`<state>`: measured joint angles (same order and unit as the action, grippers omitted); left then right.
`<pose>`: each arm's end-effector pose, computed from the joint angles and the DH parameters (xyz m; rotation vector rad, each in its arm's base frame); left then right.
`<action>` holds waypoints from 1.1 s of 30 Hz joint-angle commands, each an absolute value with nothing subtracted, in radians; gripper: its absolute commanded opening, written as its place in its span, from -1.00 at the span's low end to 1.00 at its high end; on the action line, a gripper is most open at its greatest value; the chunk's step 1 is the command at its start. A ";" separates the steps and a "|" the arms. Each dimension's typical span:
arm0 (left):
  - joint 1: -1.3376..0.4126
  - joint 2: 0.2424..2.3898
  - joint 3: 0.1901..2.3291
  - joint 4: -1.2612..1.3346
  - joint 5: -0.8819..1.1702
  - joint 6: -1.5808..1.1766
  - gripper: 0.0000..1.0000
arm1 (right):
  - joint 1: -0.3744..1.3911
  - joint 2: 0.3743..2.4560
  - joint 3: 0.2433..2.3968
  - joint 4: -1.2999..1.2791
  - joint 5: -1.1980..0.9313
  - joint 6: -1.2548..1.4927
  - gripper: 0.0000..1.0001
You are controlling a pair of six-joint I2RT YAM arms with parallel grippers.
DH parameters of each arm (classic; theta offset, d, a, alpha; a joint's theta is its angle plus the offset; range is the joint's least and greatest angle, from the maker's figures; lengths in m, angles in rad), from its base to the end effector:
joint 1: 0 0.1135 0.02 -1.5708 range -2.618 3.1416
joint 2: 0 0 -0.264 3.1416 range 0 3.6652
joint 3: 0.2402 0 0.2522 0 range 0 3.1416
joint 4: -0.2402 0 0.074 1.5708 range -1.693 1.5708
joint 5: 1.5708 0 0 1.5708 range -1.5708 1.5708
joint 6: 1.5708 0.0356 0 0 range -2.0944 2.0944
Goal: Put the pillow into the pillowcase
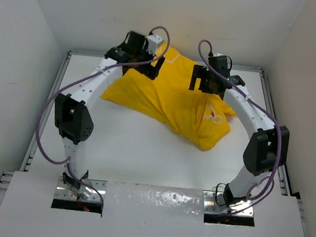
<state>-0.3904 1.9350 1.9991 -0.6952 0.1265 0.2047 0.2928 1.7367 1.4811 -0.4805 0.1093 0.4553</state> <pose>0.4079 -0.1727 0.3712 0.7144 2.0878 -0.2429 0.3811 0.1108 0.2965 0.2438 2.3024 0.2571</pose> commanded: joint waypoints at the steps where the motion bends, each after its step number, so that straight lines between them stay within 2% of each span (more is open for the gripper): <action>1: -0.374 2.005 1.789 -0.732 -0.049 0.247 0.99 | 0.287 1.622 1.526 -0.638 0.314 0.396 0.98; 3: -0.356 2.013 1.746 -0.684 -0.119 0.242 0.99 | 0.285 1.592 1.500 -0.710 0.368 0.383 0.98; 5: -0.295 2.020 1.770 -0.708 -0.104 0.213 0.99 | 0.284 1.518 1.433 -0.742 0.374 0.385 0.98; 6: -0.264 2.016 1.790 -0.722 -0.037 0.203 0.99 | 0.284 1.481 1.433 -0.750 0.361 0.385 0.98; 8: -0.142 1.985 1.837 -0.739 0.053 0.166 0.99 | 0.284 1.348 1.282 -0.729 0.345 0.417 0.95; 9: -0.103 1.973 1.841 -0.736 0.119 0.158 0.96 | 0.282 1.297 1.234 -0.716 0.344 0.431 0.84; 10: -0.066 1.961 1.838 -0.733 0.138 0.160 0.79 | 0.282 1.249 1.188 -0.703 0.351 0.445 0.62; 11: -0.016 1.945 1.818 -0.733 0.143 0.188 0.61 | 0.284 1.167 1.090 -0.687 0.365 0.495 -0.26; 12: -0.003 1.944 1.804 -0.735 0.129 0.210 0.41 | 0.282 1.135 1.041 -0.681 0.379 0.521 -0.61; 13: 0.000 1.948 1.764 -0.738 0.114 0.262 0.15 | 0.282 1.109 0.943 -0.673 0.383 0.560 -0.78; 14: 0.000 1.956 1.746 -0.752 0.082 0.290 0.10 | 0.284 1.085 0.898 -0.651 0.376 0.574 -0.79; 15: 0.000 1.966 1.727 -0.761 0.077 0.313 0.09 | 0.282 1.086 0.853 -0.640 0.358 0.586 -0.70; 16: 0.000 1.988 1.695 -0.770 0.080 0.357 0.17 | 0.284 1.095 0.794 -0.634 0.297 0.591 -0.59; 17: 0.000 1.996 1.677 -0.767 0.071 0.370 0.25 | 0.285 1.112 0.770 -0.623 0.272 0.591 -0.33; 18: 0.000 2.002 1.652 -0.749 0.061 0.379 0.37 | 0.293 1.144 0.746 -0.605 0.252 0.588 -0.18; 19: 0.000 2.006 1.602 -0.727 0.049 0.388 0.61 | 0.302 1.155 0.695 -0.579 0.238 0.577 0.04; 20: 0.000 2.006 1.579 -0.669 0.025 0.390 0.70 | 0.310 1.164 0.672 -0.516 0.223 0.572 0.45; 21: 0.000 2.008 1.560 -0.641 0.017 0.391 0.76 | 0.330 1.170 0.649 -0.479 0.218 0.569 0.55; 24: 0.000 2.020 1.534 -0.549 0.005 0.387 0.87 | 0.351 1.189 0.569 -0.313 0.207 0.557 0.72; 31: 0.000 2.101 1.560 -0.446 0.021 0.324 0.88 | 0.353 1.333 0.561 -0.128 0.239 0.551 0.76; 33: 0.000 2.135 1.578 -0.468 0.032 0.321 0.82 | 0.353 1.373 0.578 -0.118 0.230 0.572 0.74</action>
<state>-0.0051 2.0995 1.5322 -0.5312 0.0189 0.3420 0.3492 1.3296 0.5430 -0.2363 0.2264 0.5537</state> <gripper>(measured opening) 0.927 0.875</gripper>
